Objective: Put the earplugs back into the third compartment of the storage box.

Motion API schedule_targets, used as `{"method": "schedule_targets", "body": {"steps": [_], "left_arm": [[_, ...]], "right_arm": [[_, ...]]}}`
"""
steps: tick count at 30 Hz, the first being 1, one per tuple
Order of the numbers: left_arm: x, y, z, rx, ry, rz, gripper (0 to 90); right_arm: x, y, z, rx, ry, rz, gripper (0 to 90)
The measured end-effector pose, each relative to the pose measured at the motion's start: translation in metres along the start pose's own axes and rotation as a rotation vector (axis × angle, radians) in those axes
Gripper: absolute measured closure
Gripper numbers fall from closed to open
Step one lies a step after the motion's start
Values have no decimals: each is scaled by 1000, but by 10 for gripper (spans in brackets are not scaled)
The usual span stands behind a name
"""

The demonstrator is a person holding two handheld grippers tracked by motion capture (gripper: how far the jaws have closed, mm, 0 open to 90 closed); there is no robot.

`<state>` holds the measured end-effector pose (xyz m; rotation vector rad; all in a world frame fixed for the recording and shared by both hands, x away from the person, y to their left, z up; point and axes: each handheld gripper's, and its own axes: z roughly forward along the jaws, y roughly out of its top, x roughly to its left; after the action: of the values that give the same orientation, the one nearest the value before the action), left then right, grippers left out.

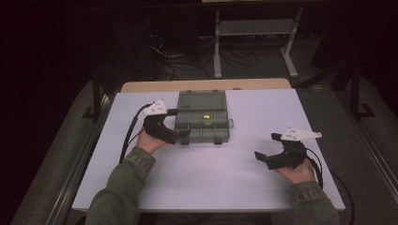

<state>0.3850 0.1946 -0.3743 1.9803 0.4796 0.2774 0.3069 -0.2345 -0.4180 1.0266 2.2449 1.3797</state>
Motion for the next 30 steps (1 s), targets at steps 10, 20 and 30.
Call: {"method": "schedule_targets", "body": {"steps": [10,20,30], "left_arm": [[-9,-21,-30,-12,57,-7,0],[-14,-40,-71,-71,116,-27,0],[-13,-69,-109,-109,208,-79,0]], "right_arm": [[1,0,0,3,0,-1,0],[1,0,-1,-1,1,-5,0],[2,-1,-1,1,0,-4,0]]}}
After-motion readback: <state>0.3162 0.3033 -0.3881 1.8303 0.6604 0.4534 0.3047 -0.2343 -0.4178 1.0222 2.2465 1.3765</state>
